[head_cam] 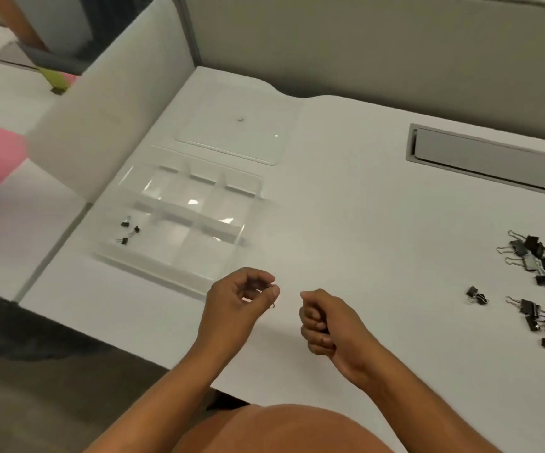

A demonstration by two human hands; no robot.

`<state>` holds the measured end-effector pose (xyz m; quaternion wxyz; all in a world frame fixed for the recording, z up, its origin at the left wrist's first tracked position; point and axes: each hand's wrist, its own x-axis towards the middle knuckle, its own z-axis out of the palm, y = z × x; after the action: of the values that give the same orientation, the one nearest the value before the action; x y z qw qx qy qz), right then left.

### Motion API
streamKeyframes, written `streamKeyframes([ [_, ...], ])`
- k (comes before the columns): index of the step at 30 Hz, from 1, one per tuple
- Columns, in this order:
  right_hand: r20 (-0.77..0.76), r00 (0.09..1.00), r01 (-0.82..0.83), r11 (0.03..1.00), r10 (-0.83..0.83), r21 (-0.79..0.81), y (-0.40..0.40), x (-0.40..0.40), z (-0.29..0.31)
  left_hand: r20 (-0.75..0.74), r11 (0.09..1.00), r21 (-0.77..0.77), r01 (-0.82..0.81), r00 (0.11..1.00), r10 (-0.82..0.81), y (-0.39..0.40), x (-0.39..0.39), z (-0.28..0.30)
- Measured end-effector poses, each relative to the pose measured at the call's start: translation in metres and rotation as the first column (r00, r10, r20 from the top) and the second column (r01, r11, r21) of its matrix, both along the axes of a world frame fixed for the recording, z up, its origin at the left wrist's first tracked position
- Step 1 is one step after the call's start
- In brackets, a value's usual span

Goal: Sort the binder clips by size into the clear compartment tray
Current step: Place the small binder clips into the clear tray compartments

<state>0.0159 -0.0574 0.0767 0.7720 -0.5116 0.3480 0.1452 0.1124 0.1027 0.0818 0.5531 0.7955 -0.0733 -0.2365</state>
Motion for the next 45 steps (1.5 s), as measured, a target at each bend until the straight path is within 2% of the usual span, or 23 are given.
streamKeyframes([
  [3, 0.019, 0.998, -0.051, 0.996, 0.053, -0.079, 0.035, 0.032, 0.007, 0.214, 0.988, 0.100, -0.113, 0.973, 0.090, 0.052, 0.051, -0.002],
  [5, -0.009, 0.989, -0.150, 0.970, 0.151, -0.191, 0.056, 0.053, 0.009, 0.320, 0.967, 0.150, -0.208, 0.935, 0.152, 0.083, 0.085, -0.006],
  [8, -0.044, 0.949, -0.305, 0.869, 0.313, -0.390, 0.082, 0.084, 0.014, 0.392, 0.936, 0.204, -0.287, 0.900, 0.190, 0.115, 0.127, -0.019],
  [11, 0.005, 0.915, -0.344, 0.785, 0.404, -0.516, 0.096, 0.110, 0.025, 0.424, 0.935, 0.261, -0.239, 0.899, 0.111, 0.122, 0.148, -0.033],
  [13, 0.065, 0.886, -0.308, 0.687, 0.460, -0.658, 0.107, 0.133, 0.029, 0.474, 0.941, 0.269, -0.207, 0.878, 0.058, 0.128, 0.156, -0.040],
  [15, 0.160, 0.861, -0.173, 0.576, 0.482, -0.799, 0.119, 0.158, 0.032, 0.497, 0.945, 0.252, -0.209, 0.866, 0.058, 0.134, 0.160, -0.045],
  [18, 0.287, 0.791, 0.036, 0.427, 0.540, -0.903, 0.131, 0.194, 0.024, 0.491, 0.946, 0.209, -0.246, 0.863, 0.117, 0.142, 0.157, -0.046],
  [21, 0.225, 0.708, 0.024, 0.296, 0.669, -0.955, 0.138, 0.220, 0.004, 0.467, 0.949, 0.191, -0.250, 0.874, 0.136, 0.149, 0.150, -0.048],
  [24, 0.151, 0.703, -0.036, 0.246, 0.695, -0.969, 0.141, 0.226, -0.011, 0.488, 0.956, 0.173, -0.238, 0.864, 0.127, 0.156, 0.140, -0.051],
  [27, 0.226, 0.764, 0.023, 0.324, 0.604, -0.946, 0.133, 0.212, -0.010, 0.534, 0.961, 0.169, -0.220, 0.840, 0.098, 0.155, 0.128, -0.050],
  [31, 0.353, 0.856, 0.194, 0.399, 0.378, -0.896, 0.104, 0.162, -0.008, 0.598, 0.980, 0.131, -0.153, 0.800, 0.045, 0.134, 0.106, -0.041],
  [35, 0.364, 0.925, 0.290, 0.421, 0.107, -0.860, 0.067, 0.093, -0.021, 0.692, 0.997, 0.059, 0.055, 0.718, -0.080, 0.084, 0.075, -0.025],
  [40, 0.338, 0.925, 0.380, 0.384, -0.174, -0.841, 0.021, 0.012, -0.038, 0.686, 0.928, 0.097, 0.360, 0.651, -0.324, 0.003, 0.038, -0.024],
  [45, 0.349, 0.872, 0.442, 0.244, -0.342, -0.863, -0.039, -0.056, -0.053, 0.576, 0.764, 0.205, 0.611, 0.556, -0.599, -0.083, -0.002, -0.041],
])
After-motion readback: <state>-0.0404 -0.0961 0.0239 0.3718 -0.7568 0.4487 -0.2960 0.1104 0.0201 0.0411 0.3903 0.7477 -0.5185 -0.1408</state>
